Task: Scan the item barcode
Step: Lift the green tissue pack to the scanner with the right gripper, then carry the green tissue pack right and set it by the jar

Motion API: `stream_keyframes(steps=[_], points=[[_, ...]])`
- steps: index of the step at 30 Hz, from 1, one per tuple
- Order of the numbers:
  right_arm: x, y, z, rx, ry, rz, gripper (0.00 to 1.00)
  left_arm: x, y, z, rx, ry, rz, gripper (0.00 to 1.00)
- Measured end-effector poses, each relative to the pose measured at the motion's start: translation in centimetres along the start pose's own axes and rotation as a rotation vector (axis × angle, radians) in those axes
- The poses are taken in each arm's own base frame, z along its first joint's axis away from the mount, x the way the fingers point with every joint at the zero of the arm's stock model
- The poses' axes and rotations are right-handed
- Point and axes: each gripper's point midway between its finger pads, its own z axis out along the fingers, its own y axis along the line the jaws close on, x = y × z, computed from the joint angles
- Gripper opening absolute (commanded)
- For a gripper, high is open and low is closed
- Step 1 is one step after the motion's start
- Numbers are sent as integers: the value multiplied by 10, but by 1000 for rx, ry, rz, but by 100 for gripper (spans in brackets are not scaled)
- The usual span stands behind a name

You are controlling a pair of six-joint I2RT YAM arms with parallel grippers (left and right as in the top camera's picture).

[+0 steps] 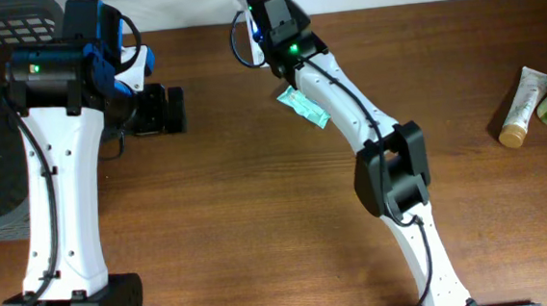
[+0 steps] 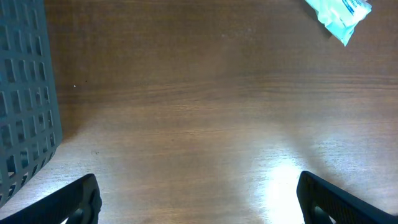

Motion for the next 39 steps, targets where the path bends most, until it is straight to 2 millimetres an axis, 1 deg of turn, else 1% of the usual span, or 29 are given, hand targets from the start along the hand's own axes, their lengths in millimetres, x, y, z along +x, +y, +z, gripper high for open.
stream_keyframes(steps=[2,5,7,9,10,11,12,13,14,15,16,17,18,19,20,21,22,23,24,25,28,30,32,34,35,36,37,38,39], points=[[-2,11,10,-20,-35,-27,4,0,0,0,0,-1,0,99],[-6,18,13,-44,-64,-36,4,0,0,0,0,0,0,99],[-6,16,13,-37,-63,20,4,0,0,0,0,0,0,99],[-2,10,14,-11,-43,105,4,0,0,0,0,0,0,99],[5,1,15,25,-15,173,4,0,0,0,0,0,0,99],[20,-14,17,78,40,254,4,0,0,0,0,0,0,99],[39,-35,19,146,100,327,4,0,0,0,0,-1,0,99],[61,-48,16,179,177,361,4,0,0,0,0,0,0,99],[90,-67,10,221,275,400,4,0,0,0,0,0,0,99],[130,-105,-3,295,395,464,4,0,0,0,0,0,0,99],[154,-130,-13,333,461,510,4,0,0,0,0,0,0,99],[169,-142,-20,360,500,555,4,0,0,0,0,0,0,99],[216,-190,-43,433,616,602,4,0,0,0,0,0,0,99],[248,-209,-61,461,713,616,4,0,0,0,0,0,0,99],[280,-230,-74,494,785,646,4,0,0,0,0,0,0,99],[307,-239,-87,501,868,655,4,0,0,0,0,0,0,99],[341,-246,-103,491,971,673,4,0,0,0,0,0,0,99],[363,-253,-112,484,1025,702,4,0,0,0,0,-1,0,99],[373,-254,-116,471,1049,727,4,0,0,0,0,0,0,99],[393,-257,-126,457,1099,779,4,0,0,0,0,0,0,99],[421,-262,-144,468,1171,864,4,0,0,0,0,0,0,99],[446,-270,-160,497,1220,949,4,0,0,0,0,0,0,99],[463,-277,-170,517,1247,998,4,0,0,0,0,0,0,99],[473,-282,-176,534,1258,1028,6,0,0,0,0,0,0,99],[477,-284,-178,538,1261,1041,21,0,0,0,0,0,0,99],[481,-285,-180,539,1265,1054,25,0,0,0,0,0,0,99],[483,-285,-180,537,1266,1065,31,0,0,0,0,0,0,99],[484,-283,-179,516,1260,1093,47,0,0,0,0,0,0,99],[484,-281,-177,505,1252,1112,56,0,0,0,0,0,0,99]])
